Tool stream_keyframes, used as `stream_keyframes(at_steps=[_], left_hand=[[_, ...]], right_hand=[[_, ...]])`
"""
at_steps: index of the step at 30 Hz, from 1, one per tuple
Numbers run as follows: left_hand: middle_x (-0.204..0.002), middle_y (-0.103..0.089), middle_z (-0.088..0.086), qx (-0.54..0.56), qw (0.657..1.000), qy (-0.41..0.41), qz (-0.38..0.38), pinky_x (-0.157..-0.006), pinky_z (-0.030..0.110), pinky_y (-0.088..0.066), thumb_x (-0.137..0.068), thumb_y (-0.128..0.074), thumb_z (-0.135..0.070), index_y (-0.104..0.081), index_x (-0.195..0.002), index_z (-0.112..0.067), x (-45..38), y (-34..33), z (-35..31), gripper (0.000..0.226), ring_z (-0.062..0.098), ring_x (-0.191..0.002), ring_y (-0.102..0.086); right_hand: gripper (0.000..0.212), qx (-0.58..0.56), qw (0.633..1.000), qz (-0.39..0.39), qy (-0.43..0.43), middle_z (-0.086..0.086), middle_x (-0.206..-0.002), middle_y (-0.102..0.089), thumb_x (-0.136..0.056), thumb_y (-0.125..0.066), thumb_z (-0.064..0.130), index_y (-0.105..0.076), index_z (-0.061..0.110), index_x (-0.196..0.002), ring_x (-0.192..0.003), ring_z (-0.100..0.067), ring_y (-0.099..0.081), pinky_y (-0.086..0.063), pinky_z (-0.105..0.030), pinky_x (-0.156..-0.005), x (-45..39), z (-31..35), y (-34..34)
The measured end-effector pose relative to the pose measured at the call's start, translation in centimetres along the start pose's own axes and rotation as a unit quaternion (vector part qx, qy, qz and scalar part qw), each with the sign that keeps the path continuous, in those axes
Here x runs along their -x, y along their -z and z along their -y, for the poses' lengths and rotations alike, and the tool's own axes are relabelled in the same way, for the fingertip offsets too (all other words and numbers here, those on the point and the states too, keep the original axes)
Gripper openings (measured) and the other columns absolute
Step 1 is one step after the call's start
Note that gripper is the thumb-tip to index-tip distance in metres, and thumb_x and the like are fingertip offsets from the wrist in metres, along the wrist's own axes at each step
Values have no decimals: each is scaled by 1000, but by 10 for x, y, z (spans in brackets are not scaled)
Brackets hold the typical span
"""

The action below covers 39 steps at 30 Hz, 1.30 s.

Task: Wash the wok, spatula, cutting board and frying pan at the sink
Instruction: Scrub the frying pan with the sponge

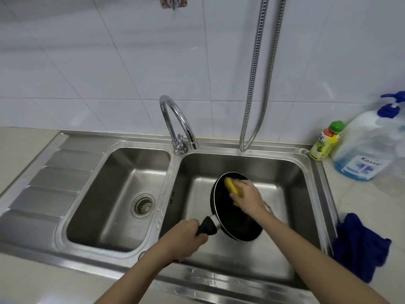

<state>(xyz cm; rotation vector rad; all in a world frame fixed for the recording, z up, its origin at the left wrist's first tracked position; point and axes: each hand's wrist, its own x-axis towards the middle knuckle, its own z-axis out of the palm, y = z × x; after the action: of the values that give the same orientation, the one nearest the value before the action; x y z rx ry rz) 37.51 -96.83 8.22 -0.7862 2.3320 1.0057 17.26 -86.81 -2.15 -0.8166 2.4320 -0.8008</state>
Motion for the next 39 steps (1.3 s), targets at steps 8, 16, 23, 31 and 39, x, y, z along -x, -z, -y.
stream_keyframes(at_steps=[8, 16, 23, 31, 39], left_hand=[[-67, -51, 4, 187, 981, 59, -9, -38, 23, -33, -92, -54, -23, -49, -99, -6, -9, 7, -5, 19, 10, -43, -40], [-86, -53, 8, -193, 980, -26, -32, -59, 29, -36, -95, -45, -26, -42, -89, -11, -3, 3, -18, 16, 23, -71, -49], [-63, -53, 4, 135, 990, 28, -18, -35, 21, -31, -90, -55, -23, -53, -90, -6, -2, 19, -6, 17, 10, -36, -40], [-65, -53, 4, 105, 993, 18, -48, -36, 22, -34, -90, -53, -22, -48, -84, -11, -2, 10, -10, 13, 10, -34, -41], [-61, -52, 5, 166, 985, 15, -47, -35, 19, -30, -90, -56, -22, -54, -87, -7, 6, 13, 1, 15, 7, -33, -38]], right_hand=[[34, 80, 981, 177, -27, -3, -103, -67, -82, -57, 31, -64, 29, -115, -97, -21, -62, -47, -28, -82, 32, -2, 18], [38, -186, 980, -65, -15, -3, -117, -57, -87, -66, 26, -61, 15, -123, -106, -24, -58, -48, -37, -94, 12, 17, -6], [41, 265, 963, -37, 38, -6, -133, -48, -93, -50, 33, -50, 23, -134, -107, -32, -50, -42, -38, -89, 17, -21, 2], [34, -200, 974, 99, 22, 7, -113, -65, -87, -63, 28, -64, 26, -121, -99, -7, -60, -45, -20, -88, 35, 44, 3], [39, 248, 966, -70, 4, -9, -129, -50, -91, -54, 34, -56, 21, -128, -107, -34, -49, -41, -37, -88, 1, 7, 5]])
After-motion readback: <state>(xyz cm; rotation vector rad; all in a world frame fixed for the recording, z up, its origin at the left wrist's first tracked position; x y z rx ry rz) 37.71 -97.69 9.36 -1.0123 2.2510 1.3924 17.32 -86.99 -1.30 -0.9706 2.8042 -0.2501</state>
